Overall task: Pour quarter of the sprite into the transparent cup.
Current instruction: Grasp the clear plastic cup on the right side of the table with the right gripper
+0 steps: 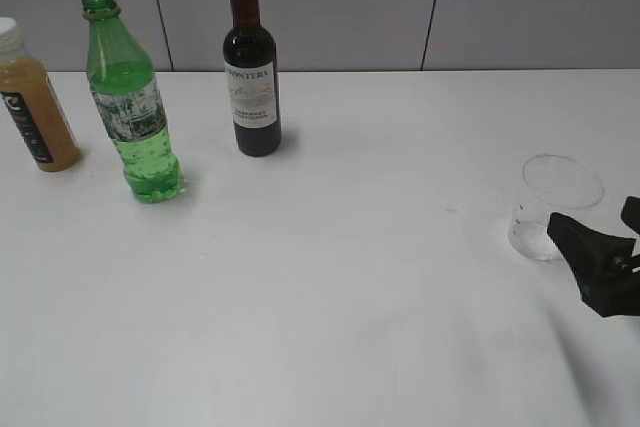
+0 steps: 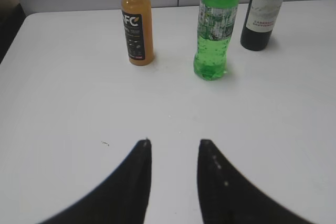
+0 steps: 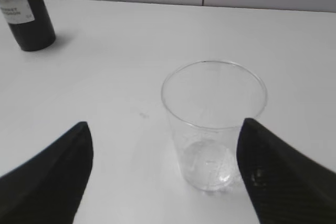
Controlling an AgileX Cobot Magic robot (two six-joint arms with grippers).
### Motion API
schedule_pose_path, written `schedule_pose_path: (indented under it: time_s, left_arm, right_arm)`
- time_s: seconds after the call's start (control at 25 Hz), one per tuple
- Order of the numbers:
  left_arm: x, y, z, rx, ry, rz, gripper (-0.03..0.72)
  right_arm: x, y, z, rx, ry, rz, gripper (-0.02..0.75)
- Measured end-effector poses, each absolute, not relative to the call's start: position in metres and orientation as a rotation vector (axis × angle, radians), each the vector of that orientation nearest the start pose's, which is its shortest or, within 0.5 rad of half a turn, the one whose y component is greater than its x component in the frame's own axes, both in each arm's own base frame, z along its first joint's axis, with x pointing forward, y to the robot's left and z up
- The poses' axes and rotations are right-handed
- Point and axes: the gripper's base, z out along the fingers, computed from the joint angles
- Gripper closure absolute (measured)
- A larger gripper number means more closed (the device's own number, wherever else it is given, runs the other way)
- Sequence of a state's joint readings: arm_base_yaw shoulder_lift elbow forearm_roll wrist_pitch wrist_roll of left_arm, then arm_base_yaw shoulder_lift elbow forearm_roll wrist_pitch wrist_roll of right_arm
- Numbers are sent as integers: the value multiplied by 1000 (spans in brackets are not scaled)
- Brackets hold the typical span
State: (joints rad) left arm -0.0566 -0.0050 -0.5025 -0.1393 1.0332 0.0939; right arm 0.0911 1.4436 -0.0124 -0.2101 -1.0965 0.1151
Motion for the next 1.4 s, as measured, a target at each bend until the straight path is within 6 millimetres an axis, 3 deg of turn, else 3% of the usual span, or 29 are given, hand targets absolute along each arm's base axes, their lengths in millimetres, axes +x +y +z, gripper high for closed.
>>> schedule_pose_path:
  time_s: [0.6,1.4]
  left_arm:
    - [-6,-11,281,155,1998,-142,451]
    - [-6,-11,281,155,1998,-142,451]
  right_arm:
    - [168,22,98,-134,2047,140,79]
    - [223,29,72,-142,2040,159,48]
